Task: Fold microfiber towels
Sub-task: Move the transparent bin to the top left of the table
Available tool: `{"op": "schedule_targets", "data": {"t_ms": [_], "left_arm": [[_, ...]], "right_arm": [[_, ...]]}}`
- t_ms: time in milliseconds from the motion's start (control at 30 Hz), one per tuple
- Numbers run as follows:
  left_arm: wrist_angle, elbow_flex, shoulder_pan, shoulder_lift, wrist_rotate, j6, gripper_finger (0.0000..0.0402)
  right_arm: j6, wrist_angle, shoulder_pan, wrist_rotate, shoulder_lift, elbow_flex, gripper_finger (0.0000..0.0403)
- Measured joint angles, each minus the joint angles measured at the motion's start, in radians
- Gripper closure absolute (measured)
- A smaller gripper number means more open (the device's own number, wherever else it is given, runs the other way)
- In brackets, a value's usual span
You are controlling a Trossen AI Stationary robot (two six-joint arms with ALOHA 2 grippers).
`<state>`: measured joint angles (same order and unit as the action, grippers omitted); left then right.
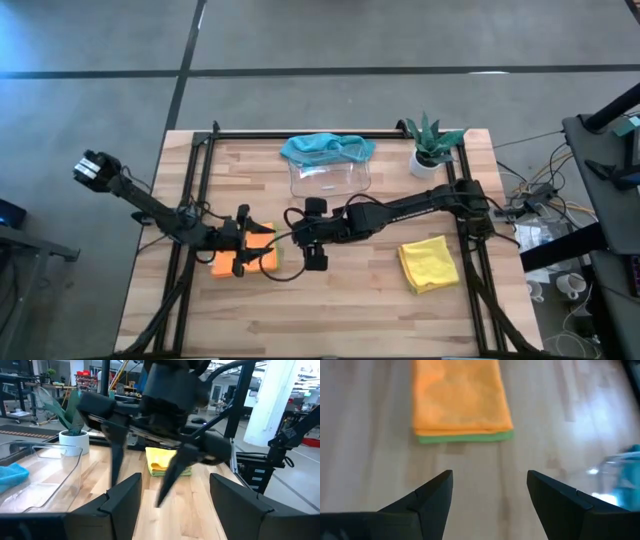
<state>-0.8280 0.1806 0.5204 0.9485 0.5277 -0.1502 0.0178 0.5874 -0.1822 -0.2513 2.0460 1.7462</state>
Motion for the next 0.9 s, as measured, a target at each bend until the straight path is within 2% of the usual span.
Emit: {"op": "schedule_targets", "data": {"t_ms": [100, 200, 533, 700, 900], "left_arm": [[0.000, 0.000, 0.000, 0.000, 0.000, 0.000, 0.0182], [0.000, 0.000, 0.000, 0.000, 0.000, 0.000, 0.0182], [0.008, 0.000, 0.000, 0.001, 0.000, 0.000, 0.0182], [0.009, -0.001, 0.000, 0.001, 0.000, 0.000, 0.0182], [0.009, -0.001, 0.000, 0.002, 0.000, 0.004, 0.0182]], "right_arm": [[-0.052, 0.017, 0.026, -0.064, 0.010, 0.000, 0.0151], [-0.088, 0.056, 0.084, -0.072, 0.017, 0.000, 0.0151], [-0.288, 0.234, 0.278, 0.048, 0.078, -0.002, 0.0163], [-0.291, 0.276, 0.299, 0.050, 0.106, -0.002, 0.0214], [-0.286, 0.300, 0.297, 0.048, 0.109, -0.002, 0.0330]]}}
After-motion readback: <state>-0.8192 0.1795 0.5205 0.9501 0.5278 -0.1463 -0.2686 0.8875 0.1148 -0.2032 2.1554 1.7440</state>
